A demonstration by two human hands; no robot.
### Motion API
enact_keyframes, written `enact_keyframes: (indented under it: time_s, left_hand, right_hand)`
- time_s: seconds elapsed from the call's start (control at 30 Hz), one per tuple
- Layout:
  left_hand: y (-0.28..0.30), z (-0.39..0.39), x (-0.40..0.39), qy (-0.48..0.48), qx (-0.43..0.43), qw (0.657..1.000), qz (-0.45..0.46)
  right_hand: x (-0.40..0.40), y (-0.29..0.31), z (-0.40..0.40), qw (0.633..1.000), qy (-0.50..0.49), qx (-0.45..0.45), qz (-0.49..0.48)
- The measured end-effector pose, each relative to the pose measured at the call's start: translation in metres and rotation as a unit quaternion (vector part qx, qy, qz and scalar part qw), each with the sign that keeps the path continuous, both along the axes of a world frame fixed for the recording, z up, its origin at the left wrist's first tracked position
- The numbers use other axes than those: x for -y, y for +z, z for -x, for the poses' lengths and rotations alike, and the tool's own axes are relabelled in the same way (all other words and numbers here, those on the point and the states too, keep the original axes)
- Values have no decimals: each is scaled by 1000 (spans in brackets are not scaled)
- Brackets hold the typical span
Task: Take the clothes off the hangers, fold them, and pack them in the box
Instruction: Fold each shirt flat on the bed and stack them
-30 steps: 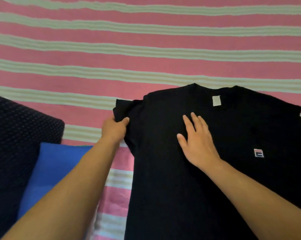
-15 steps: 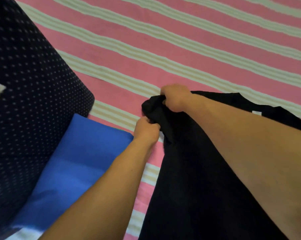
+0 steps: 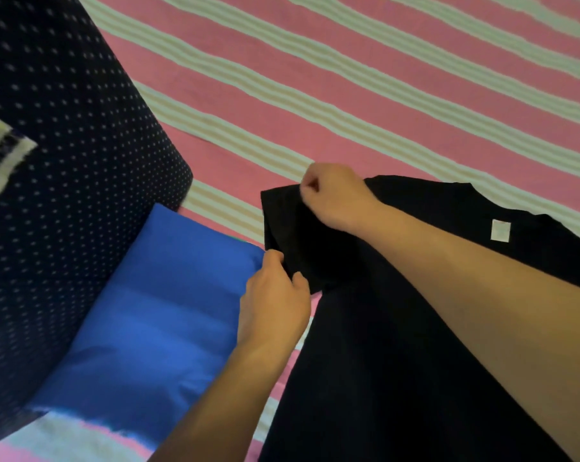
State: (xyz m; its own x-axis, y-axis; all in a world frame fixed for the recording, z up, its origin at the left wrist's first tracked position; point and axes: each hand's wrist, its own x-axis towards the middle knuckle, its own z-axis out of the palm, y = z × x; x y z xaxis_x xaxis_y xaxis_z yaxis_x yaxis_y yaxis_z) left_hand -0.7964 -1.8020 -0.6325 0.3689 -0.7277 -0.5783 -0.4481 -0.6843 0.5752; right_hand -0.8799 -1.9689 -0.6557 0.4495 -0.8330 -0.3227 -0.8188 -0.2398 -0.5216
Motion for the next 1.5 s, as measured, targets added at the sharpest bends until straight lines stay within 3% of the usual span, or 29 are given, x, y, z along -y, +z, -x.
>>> enact_keyframes:
  time_s: [0.1,0.33,0.43,0.5,0.57,0.67,0.77,0.87,0.97,1.07,1.17,1.23,1.4,1.5]
  left_hand:
    - [-3,1,-7,-11,-19,999,-31]
    - [-20,0,-34,12,-20,999,-36]
    - [-20,3,-44,66,-75,995,-15]
    - [-16,3,-47,71,-75,994,19]
    - [-7,10,-49,34,-47,996,68]
    - [10,35,-52,-78,-13,981,178]
    - [7,65,-61,-251,49,943,214]
    - [-15,78,-74,-278,98,946,134]
    - [-37,71,-76,-210,128,967,64]
    - [-49,65,-64,-203,168,963,58]
    - [-50,69,-44,-169,154,971,70]
    - [-51,69,-35,-146,134,977,79]
    - [-59,59,-40,-129,98,982,95]
    - [-62,55,-39,-133,72,982,111]
  right_hand:
    - [-17,-2,-31,990,107,-66,-58]
    - [-21,-32,-78,983,-26,-158,-95]
    - [-20,-34,-83,977,9,-185,-103]
    - [-16,-27,-77,982,2,-151,-117]
    - [-11,-2,-55,980,-107,-22,-168]
    - [-14,36,14,916,-307,179,-184]
    - [-40,42,106,820,-435,293,-227]
    - [-70,12,166,754,-524,260,-298]
    - [-82,-8,184,731,-560,226,-318]
    - [-79,-14,180,754,-553,200,-295]
    - [-70,-16,170,888,-437,17,-142]
    - [-55,-12,160,945,-320,-46,-48]
    - [-7,-14,110,981,-173,-61,-68]
    - [13,-17,84,977,-179,-48,-106]
